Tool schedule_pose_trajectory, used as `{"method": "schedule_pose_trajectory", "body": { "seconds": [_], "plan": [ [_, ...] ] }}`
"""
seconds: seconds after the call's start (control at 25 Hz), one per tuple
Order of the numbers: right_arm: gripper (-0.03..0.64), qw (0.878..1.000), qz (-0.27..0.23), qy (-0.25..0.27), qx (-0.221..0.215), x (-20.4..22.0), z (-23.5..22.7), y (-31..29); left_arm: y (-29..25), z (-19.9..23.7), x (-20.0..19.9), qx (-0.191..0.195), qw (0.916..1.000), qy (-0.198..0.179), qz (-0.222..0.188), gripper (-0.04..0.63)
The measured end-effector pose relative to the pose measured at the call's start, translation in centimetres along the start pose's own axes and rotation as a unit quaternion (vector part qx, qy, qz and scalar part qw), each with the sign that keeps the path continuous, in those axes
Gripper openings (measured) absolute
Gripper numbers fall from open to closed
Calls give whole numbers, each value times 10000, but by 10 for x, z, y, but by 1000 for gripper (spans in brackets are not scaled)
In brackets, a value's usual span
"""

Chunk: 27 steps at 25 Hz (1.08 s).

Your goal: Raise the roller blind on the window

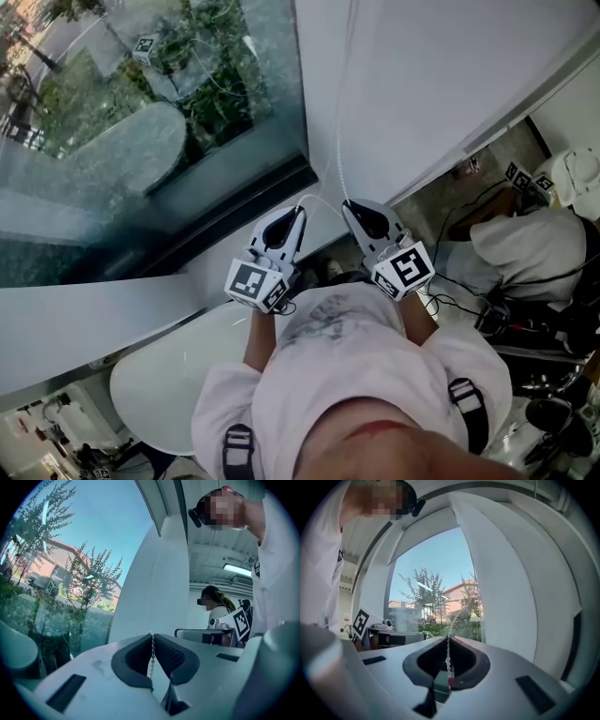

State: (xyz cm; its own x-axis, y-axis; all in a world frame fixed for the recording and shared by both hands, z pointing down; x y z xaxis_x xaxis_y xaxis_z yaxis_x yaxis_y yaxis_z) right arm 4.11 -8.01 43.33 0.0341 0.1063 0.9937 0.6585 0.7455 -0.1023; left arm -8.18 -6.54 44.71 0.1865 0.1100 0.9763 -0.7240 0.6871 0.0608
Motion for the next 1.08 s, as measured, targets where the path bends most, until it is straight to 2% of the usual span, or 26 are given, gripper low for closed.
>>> {"method": "schedule_pose_trajectory", "body": {
  "seconds": [1.08],
  "plan": [
    [67,9998,29,173,125,1,-4,0,1,3,3,-43,9999,-100,113,17]
  ]
}}
Point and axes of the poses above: the fingertips, and each gripper's own axes: y backward along the fingers, z to its left, x out of its underside, the point moved 3 cm from there along y, backward along the fingers, and after that the axes turned 10 degrees about x, right-handed, at the moved point
